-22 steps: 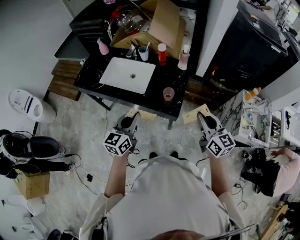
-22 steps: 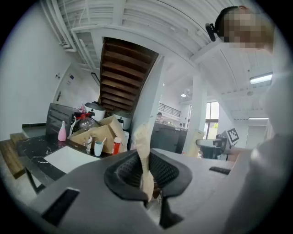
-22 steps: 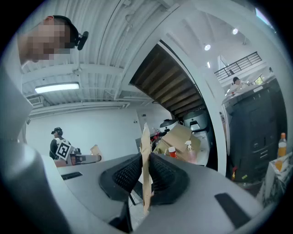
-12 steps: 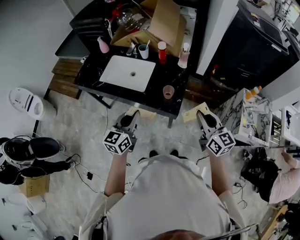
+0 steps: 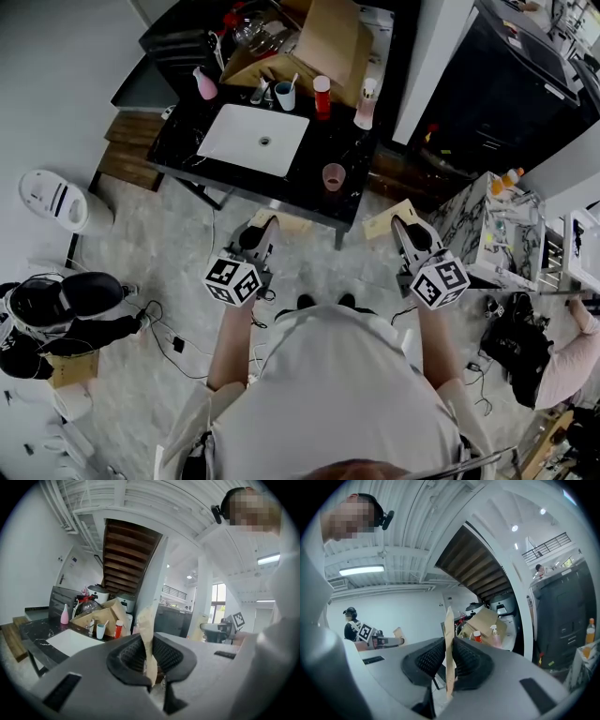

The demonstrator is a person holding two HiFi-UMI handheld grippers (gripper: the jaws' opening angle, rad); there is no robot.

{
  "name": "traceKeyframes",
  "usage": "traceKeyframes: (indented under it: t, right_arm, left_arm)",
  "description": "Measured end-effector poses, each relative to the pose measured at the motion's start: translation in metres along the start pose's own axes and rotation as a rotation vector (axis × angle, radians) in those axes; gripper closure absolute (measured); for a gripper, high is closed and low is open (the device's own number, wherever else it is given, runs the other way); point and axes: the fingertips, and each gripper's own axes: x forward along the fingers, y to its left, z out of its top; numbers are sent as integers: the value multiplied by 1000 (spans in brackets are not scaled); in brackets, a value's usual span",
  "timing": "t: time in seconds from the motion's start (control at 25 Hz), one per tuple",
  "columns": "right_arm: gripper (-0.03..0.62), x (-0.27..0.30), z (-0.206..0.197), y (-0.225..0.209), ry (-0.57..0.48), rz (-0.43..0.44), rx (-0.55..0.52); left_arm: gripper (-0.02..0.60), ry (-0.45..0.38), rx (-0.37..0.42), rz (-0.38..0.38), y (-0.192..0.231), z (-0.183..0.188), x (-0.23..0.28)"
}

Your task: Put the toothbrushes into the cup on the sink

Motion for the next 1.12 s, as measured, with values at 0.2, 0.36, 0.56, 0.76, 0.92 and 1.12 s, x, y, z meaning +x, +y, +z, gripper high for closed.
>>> traceKeyframes:
  t: [0.2, 0.36, 0.56, 0.76, 0.92, 1.12]
  right_arm:
    - [528, -7, -2, -13, 5, -7, -4]
    - [528, -15, -4, -21, 2, 4, 8]
    - [528, -20, -7, -34, -3, 19, 20]
    - [528, -24, -9, -41, -6, 40, 40]
    - [528, -24, -13, -44, -1, 60, 43]
    - [529, -23, -14, -47, 3, 63, 51]
  left_arm:
    - [548, 5, 1, 7, -11, -2, 6]
    - [548, 3, 6, 28, -19, -6, 9]
    - [548, 2, 16, 54, -31, -10, 11]
    - [548, 1, 16, 84, -39, -18, 10]
    - [548, -12, 28, 102, -43, -18, 11]
    - [548, -20, 21, 118, -44, -18, 11]
